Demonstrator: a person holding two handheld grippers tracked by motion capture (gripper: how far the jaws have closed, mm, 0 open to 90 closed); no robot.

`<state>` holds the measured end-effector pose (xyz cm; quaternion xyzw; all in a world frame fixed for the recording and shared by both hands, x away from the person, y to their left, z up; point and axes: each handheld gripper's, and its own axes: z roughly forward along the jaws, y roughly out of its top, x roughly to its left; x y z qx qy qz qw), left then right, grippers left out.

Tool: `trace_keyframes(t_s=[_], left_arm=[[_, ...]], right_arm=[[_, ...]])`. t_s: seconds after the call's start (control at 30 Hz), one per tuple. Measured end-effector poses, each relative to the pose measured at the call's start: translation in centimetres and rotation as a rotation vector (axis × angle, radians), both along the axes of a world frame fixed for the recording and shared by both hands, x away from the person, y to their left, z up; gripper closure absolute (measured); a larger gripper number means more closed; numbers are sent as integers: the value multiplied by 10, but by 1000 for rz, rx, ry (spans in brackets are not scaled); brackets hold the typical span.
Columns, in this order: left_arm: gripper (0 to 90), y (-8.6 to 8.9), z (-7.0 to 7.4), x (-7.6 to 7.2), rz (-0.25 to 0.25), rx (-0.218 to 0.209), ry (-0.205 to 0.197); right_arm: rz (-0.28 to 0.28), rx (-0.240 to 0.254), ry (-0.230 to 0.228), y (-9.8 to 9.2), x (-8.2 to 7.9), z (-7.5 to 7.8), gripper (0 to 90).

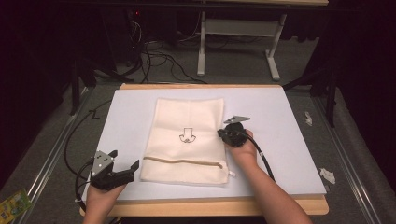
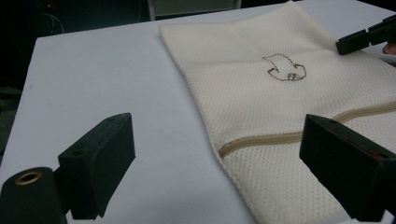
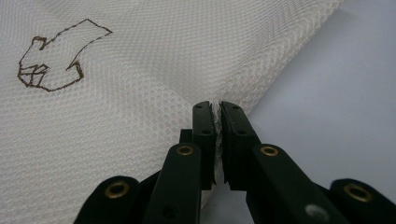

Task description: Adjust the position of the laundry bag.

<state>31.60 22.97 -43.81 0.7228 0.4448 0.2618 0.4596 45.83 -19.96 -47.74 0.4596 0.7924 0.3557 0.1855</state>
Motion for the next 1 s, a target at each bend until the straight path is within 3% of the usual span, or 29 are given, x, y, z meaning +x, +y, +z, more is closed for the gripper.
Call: trace_keyframes(t_s=[0.2,0.37,0.4,0.43,0.47,0.53,0.6,0.63,0.67,0.7,0.83,0.87,0.97,1.0], left_arm=[[117,-5,-3,1,-17,9,17],[117,-10,-4,1,-34,21,22],[117,-11,-4,2,-35,21,20],[117,-11,-4,2,-35,21,20],[117,-11,-4,2,-36,19,21],[117,-10,-3,1,-33,16,18],[117,-9,-3,1,-29,15,18],[118,-8,-3,1,-25,10,17],[118,-8,-3,1,-25,9,19],[118,-8,-3,1,-25,9,19],[118,-11,-3,2,-35,15,17],[118,-13,-3,2,-38,17,17],[118,-17,0,2,-41,23,10],[119,-19,2,2,-42,18,2]], right_arm=[[-54,-16,-2,-38,-2,2,859],[-89,-32,0,-57,-2,2,847],[-84,-38,-6,-62,-3,1,782],[-84,-38,-6,-62,-3,1,782],[-98,-38,-26,-64,-7,5,670],[-102,-17,-34,-67,-12,9,637],[-89,12,-50,-74,-30,17,594],[-67,16,-77,-80,-57,23,574],[-56,14,-83,-83,-73,25,562],[-56,14,-83,-83,-73,25,562],[-27,81,-64,-91,-134,27,541],[2,99,-49,-88,-152,22,523],[41,120,-23,-83,-159,16,511],[68,88,5,-73,-160,9,503]])
